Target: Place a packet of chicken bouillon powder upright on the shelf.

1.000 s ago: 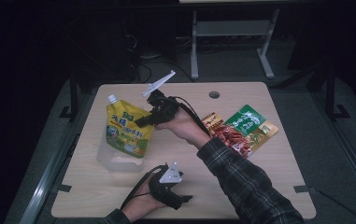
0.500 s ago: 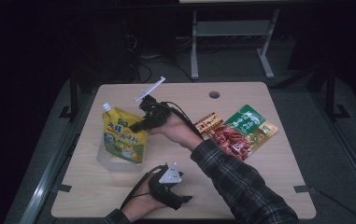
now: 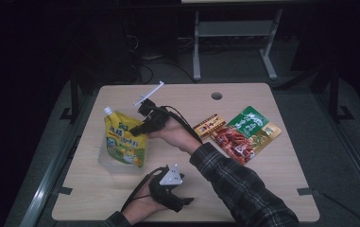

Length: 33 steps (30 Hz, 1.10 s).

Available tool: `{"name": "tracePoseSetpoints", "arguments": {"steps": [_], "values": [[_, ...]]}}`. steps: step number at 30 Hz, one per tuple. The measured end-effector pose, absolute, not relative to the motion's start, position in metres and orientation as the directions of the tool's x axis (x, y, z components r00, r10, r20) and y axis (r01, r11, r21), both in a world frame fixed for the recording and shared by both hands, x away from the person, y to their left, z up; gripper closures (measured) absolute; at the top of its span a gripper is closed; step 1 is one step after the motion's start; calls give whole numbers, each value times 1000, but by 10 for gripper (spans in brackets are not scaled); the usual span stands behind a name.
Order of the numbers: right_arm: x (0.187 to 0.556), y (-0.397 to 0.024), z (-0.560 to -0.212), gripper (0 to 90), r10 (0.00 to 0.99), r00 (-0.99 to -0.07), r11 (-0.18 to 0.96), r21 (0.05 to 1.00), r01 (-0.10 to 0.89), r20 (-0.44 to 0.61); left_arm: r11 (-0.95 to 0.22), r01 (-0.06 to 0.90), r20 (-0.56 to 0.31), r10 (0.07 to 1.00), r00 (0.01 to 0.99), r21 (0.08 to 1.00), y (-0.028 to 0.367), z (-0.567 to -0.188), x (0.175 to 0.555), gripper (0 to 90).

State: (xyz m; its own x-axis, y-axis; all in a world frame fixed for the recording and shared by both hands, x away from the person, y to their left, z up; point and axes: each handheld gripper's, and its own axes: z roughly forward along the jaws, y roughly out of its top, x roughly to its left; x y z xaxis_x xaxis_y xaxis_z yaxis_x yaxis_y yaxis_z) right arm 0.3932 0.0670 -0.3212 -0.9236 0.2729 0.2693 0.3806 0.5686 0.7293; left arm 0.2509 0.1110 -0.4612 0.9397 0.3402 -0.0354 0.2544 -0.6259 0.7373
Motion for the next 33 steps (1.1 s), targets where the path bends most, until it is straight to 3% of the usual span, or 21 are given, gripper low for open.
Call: {"name": "tracePoseSetpoints", "arguments": {"steps": [33], "values": [[381, 70, -321, 866, 292, -917, 547, 739, 392, 270, -608, 278, -61, 353, 934, 743, 111, -462, 250, 158]]}}
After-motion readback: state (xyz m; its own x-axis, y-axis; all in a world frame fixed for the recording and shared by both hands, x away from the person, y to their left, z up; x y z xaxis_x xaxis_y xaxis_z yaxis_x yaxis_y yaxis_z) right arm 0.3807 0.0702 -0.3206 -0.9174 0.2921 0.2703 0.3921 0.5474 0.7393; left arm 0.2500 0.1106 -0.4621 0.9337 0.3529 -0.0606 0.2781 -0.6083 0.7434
